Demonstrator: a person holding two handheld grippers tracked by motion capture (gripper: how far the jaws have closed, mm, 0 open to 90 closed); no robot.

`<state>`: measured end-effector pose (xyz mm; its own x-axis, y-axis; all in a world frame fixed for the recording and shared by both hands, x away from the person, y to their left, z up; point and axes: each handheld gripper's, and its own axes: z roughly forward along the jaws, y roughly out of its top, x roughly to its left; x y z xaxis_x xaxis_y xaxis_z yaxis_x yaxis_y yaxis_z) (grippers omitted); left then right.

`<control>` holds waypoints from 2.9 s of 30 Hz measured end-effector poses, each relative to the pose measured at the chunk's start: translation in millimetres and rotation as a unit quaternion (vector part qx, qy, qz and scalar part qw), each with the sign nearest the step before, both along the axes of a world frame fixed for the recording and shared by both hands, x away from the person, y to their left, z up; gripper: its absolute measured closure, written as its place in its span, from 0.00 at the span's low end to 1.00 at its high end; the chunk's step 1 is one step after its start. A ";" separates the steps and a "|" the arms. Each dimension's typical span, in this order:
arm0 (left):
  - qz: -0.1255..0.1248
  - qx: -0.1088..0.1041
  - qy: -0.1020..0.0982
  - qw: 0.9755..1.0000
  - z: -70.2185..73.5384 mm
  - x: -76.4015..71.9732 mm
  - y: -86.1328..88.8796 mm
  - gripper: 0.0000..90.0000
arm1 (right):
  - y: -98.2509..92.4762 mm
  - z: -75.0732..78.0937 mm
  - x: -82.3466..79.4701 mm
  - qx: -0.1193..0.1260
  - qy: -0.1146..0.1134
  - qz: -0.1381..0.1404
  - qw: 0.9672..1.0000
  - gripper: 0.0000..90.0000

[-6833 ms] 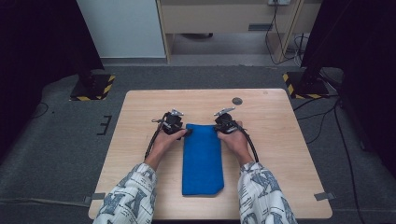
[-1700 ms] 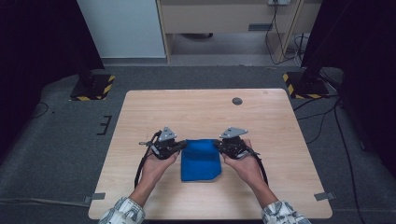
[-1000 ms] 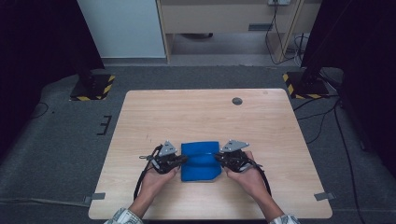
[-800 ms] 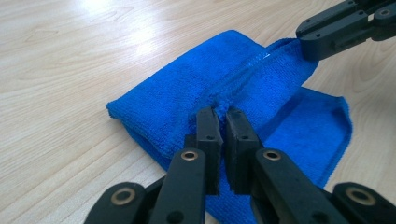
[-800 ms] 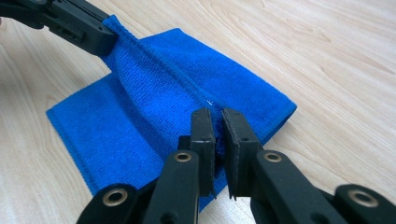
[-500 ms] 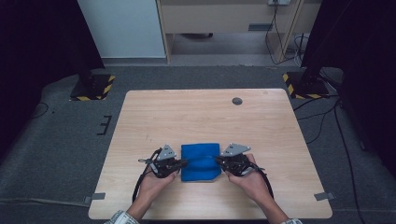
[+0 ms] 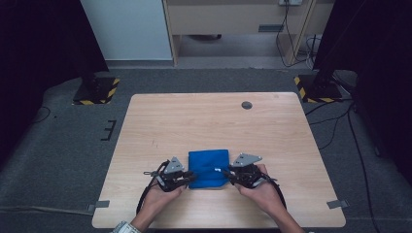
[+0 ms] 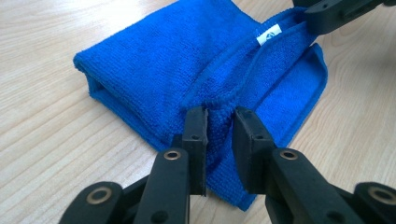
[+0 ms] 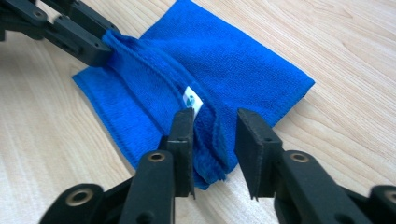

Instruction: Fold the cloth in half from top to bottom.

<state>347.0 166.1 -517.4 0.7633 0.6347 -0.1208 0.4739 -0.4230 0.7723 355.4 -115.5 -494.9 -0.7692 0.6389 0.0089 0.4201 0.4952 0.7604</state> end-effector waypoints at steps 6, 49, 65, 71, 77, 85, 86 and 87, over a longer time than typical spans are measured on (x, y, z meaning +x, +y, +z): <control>-0.006 0.005 -0.002 1.000 0.0 -4.3 0.2 0.83 | -1.4 7.3 -3.3 0.011 0.001 -0.003 1.000 0.69; 0.091 0.008 -0.053 0.994 17.3 -4.3 20.9 0.26 | 7.5 -9.3 -5.8 -0.005 -0.009 -0.001 1.000 0.47; 0.125 0.013 -0.032 0.992 11.6 19.1 37.1 0.11 | -24.8 2.3 37.2 0.030 -0.001 -0.112 0.993 0.12; 0.134 0.012 -0.030 0.990 12.9 23.1 46.9 0.09 | -31.7 7.0 42.8 0.030 -0.009 -0.120 0.992 0.10; 0.150 0.008 -0.033 0.988 16.4 26.8 57.6 0.08 | -42.1 11.2 48.1 0.030 -0.012 -0.136 0.990 0.10; 0.166 0.005 -0.035 0.985 20.2 30.7 74.5 0.08 | -58.2 15.0 53.0 0.034 -0.015 -0.159 0.987 0.09; 0.170 0.004 -0.034 0.985 20.2 31.1 76.6 0.08 | -59.7 15.4 53.2 0.034 -0.014 -0.161 0.986 0.09; 0.173 0.002 -0.034 0.984 20.3 31.5 78.7 0.08 | -61.6 16.0 53.7 0.036 -0.016 -0.162 0.986 0.09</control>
<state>378.5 244.7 -497.1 0.5075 0.8585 -0.0745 0.5379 -0.2480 0.8057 409.1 -177.1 -478.9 -0.5247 0.8502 0.0423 0.5235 0.2830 0.8037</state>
